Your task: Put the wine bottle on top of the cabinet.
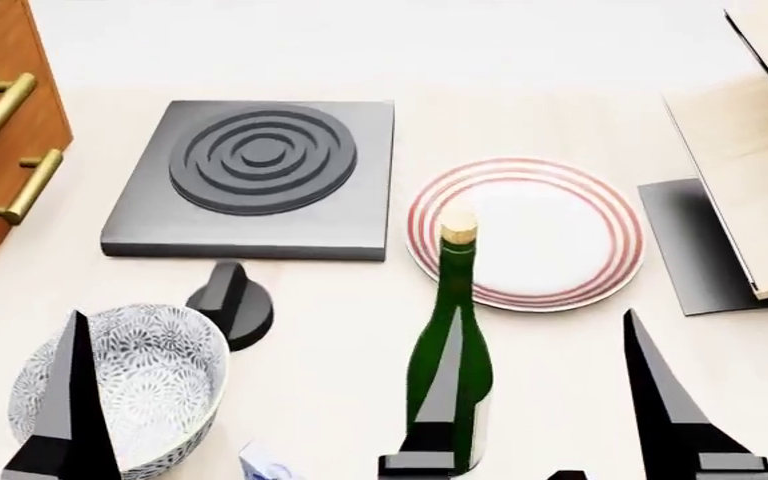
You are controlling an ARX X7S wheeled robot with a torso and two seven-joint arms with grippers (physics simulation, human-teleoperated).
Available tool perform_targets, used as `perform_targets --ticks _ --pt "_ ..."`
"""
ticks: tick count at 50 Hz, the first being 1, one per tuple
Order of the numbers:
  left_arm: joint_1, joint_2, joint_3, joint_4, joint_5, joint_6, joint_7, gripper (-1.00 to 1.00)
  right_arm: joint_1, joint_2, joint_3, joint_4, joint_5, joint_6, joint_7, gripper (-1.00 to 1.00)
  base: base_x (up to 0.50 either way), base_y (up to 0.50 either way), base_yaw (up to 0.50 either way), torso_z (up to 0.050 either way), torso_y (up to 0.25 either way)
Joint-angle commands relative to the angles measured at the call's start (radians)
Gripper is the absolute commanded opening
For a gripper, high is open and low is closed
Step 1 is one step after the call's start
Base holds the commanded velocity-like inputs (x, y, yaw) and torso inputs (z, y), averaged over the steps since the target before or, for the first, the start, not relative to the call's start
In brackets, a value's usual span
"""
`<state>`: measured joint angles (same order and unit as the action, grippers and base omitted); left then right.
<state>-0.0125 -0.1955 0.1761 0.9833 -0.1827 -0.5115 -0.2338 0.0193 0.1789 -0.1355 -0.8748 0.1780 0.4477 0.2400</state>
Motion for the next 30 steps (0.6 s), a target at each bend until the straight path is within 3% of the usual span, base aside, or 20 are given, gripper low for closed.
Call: perform_targets --ticks 1,17,30 --pt "-0.008 -0.009 0.004 0.020 -0.011 -0.018 -0.017 1.00 0.002 0.009 -0.006 -0.005 0.009 0.004 0.009 1.00 0.50 0.00 0.00 0.000 0.000" --pt "-0.006 -0.022 0.007 0.008 -0.025 0.001 -0.028 1.00 0.011 0.022 -0.029 0.018 -0.033 0.013 0.044 1.00 0.49 0.00 0.00 0.000 0.001" --pt "-0.008 -0.031 0.006 0.013 -0.044 -0.001 -0.041 1.00 0.002 0.030 -0.029 0.019 -0.004 -0.015 0.037 1.00 0.01 0.00 0.00 0.000 0.000"
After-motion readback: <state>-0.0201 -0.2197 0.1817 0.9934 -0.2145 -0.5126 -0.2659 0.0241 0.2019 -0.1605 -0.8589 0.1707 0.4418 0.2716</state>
